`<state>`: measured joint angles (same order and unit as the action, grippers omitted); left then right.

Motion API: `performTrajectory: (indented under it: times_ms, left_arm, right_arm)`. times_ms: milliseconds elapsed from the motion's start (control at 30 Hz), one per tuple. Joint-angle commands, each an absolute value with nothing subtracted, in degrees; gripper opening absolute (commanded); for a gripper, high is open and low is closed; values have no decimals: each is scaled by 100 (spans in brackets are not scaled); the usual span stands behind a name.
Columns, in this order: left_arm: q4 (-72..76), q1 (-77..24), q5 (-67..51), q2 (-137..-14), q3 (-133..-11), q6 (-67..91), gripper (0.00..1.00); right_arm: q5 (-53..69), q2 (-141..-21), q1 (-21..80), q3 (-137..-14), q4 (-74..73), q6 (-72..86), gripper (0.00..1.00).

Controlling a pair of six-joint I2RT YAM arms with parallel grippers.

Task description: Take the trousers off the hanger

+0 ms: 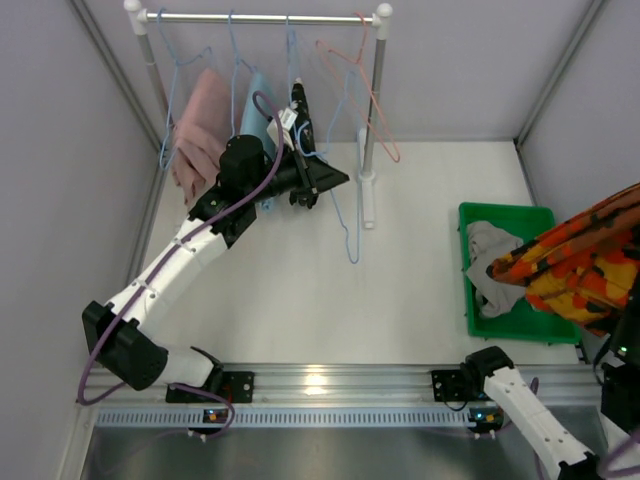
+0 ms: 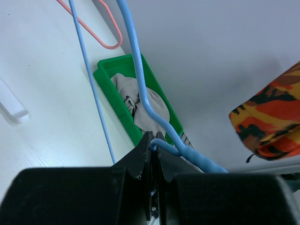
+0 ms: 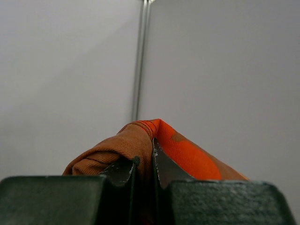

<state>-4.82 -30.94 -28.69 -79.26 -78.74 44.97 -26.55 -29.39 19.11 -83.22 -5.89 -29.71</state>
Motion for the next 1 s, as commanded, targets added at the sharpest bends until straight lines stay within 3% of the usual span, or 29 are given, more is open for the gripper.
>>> performTrajectory:
  times_ms: [0,567,733,967]
  left_arm:
    - [-255,-3103,-2953,-7752,-7901,4324,0]
    - [-263,-3102,-2909,-7796,-8068,4280,0]
    - [-255,-3094,-2909,-7857,-8156,4324,0]
    - [-193,-3094,-2935,-7998,-8244,4403,0]
  right_arm:
    - [-3137,-2629,1636,-7666,-115,-3726,0]
    - [-3630,-1617,1187,-5573,-685,-4684,0]
    - [-3762,-1809,1187,-4740,-589,-5018,0]
    - [-3175,-2582,1047,-3069,684,-5476,0]
